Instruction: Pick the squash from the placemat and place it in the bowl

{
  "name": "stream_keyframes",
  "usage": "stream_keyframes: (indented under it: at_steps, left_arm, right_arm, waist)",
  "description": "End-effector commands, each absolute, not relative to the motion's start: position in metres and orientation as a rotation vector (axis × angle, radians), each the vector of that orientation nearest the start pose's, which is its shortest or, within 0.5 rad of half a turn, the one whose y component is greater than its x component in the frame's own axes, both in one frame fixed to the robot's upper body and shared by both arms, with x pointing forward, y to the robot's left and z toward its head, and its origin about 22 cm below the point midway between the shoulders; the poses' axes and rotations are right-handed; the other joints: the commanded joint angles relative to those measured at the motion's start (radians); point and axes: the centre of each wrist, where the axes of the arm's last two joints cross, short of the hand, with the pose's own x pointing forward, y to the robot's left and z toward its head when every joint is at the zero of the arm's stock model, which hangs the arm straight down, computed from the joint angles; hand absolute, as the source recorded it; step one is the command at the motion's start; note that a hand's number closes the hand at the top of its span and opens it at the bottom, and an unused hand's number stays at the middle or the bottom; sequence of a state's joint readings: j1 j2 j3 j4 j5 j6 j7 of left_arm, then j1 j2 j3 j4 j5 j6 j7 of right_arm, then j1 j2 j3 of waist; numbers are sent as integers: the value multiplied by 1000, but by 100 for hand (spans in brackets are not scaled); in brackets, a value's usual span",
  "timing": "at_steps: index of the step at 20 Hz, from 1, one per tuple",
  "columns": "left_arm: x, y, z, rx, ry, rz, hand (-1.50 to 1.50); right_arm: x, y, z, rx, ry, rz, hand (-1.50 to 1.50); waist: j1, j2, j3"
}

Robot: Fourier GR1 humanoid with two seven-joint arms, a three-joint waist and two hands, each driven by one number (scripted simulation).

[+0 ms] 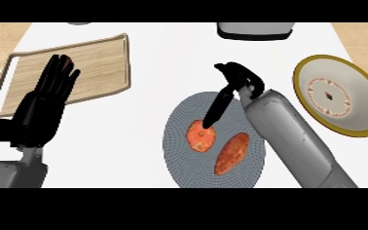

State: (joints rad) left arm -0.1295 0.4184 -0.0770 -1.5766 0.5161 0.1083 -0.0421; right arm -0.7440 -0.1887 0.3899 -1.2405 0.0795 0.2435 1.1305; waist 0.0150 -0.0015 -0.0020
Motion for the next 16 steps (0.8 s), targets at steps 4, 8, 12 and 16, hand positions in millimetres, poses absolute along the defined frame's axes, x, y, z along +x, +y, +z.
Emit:
stream_keyframes:
  at_steps: [4,8,12,16]
  left_arm:
    - [279,294,62,-94,-1686,71,0]
    - [275,297,69,-94,-1677,54,0]
    - [265,293,61,-94,-1694,76,0]
    - [266,291,65,-76,-1695,70,0]
  right_arm:
    - [359,-77,127,-368,-546,914,-150]
    - [332,-70,112,-375,-536,923,-150]
    - [318,-68,100,-457,-566,905,-150]
    - [309,-77,85,-495,-640,890,-150]
  waist:
    - [-15,1,1]
    - [-21,-4,1]
    - [-17,-4,1]
    - [-15,-2,2]
